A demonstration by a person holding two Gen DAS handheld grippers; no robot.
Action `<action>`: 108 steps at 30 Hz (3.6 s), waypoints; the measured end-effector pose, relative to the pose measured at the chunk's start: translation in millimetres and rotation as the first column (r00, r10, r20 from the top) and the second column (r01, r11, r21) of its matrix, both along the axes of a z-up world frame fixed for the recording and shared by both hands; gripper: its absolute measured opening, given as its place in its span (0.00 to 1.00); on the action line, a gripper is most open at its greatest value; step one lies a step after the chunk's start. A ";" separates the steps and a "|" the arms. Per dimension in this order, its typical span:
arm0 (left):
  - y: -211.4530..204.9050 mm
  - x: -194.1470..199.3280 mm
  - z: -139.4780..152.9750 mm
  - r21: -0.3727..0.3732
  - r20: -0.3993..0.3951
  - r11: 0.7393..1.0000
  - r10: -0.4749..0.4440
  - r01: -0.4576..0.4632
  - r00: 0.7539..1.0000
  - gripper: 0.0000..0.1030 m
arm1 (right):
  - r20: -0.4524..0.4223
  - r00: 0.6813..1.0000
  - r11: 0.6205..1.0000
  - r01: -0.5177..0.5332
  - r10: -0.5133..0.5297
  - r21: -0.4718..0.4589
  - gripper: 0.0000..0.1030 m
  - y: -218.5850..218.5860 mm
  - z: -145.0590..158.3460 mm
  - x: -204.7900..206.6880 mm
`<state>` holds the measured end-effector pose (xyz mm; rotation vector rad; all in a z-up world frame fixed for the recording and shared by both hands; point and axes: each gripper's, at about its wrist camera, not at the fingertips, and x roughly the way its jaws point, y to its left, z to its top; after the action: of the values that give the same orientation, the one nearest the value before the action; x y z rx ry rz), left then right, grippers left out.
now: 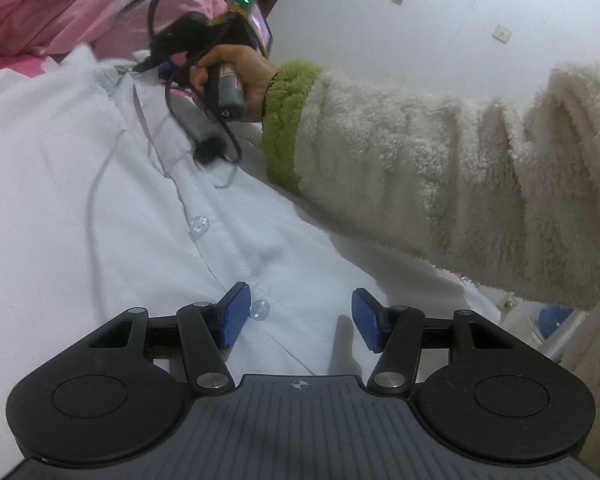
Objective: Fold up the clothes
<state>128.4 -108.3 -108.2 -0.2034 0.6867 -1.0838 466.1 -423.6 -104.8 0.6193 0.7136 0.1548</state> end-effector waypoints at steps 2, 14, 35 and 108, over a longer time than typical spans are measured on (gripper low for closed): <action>0.7 0.0 -0.8 -0.001 -0.001 1.000 0.000 0.000 1.000 0.54 | 0.005 0.998 0.993 0.060 -0.061 0.104 0.15 -17.6 -3.0 0.5; 0.4 -3.5 -8.2 -0.006 -0.003 1.000 -0.001 0.001 1.000 0.55 | 0.215 0.975 0.999 -0.054 0.051 0.004 0.12 0.3 54.9 4.3; 4.4 -4.8 -8.1 -0.026 -0.006 1.000 -0.004 0.003 1.000 0.55 | 0.053 0.978 0.935 -0.176 0.202 -0.307 0.52 109.5 43.3 58.0; 24.5 -81.4 1.7 0.057 0.042 0.997 0.058 -0.060 0.997 0.56 | -0.127 0.836 0.360 -0.360 0.533 -0.861 0.37 224.6 27.0 -119.1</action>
<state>46.9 -83.8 -106.5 -0.1504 0.6710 -1.0076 347.0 -199.0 -77.7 -0.6154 0.6701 0.3300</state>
